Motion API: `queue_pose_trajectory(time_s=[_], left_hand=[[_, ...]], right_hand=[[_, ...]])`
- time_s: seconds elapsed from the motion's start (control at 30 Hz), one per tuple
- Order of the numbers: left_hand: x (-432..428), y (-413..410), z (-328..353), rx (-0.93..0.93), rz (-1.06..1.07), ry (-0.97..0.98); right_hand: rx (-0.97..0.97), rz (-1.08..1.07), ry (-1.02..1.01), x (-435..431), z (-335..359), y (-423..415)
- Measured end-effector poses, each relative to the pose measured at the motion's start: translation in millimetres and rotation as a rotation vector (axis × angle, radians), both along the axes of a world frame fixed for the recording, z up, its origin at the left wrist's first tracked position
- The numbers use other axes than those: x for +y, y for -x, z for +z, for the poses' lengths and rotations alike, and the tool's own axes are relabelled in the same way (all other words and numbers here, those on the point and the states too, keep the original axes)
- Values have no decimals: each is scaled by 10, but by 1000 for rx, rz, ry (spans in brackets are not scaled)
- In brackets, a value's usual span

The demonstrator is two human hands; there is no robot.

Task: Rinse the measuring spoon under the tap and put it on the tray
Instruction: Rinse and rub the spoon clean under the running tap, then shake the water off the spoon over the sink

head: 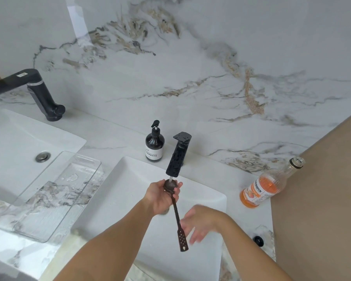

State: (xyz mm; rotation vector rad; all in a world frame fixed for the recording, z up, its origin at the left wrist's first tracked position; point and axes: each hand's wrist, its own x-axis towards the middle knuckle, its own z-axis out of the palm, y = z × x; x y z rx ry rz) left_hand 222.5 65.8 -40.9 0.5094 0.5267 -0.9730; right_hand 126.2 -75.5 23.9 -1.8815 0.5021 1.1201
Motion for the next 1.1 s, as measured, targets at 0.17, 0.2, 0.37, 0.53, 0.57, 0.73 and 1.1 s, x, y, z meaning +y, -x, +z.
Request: queue_pose_trajectory(time_s=[0.17, 0.2, 0.37, 0.53, 0.57, 0.73, 1.1], left_hand=[[22, -60, -33, -26, 6, -47], [27, -73, -35, -34, 12, -58], [9, -123, -36, -89, -24, -91], [-7, -129, 10, -105, -60, -108], [-2, -122, 12, -109, -68, -111], [70, -96, 60, -137, -157, -164], [331, 40, 487, -291, -246, -92]], right_hand=[[-997, -182, 572, 1, 523, -506], [-1092, -133, 570, 40, 632, -601], [-1006, 232, 576, 193, 741, -840], [-912, 307, 596, 185, 529, -713], [-935, 258, 569, 200, 469, -660], [-1023, -511, 371, 460, -6, -178], [-411, -782, -454, 910, -419, 290]])
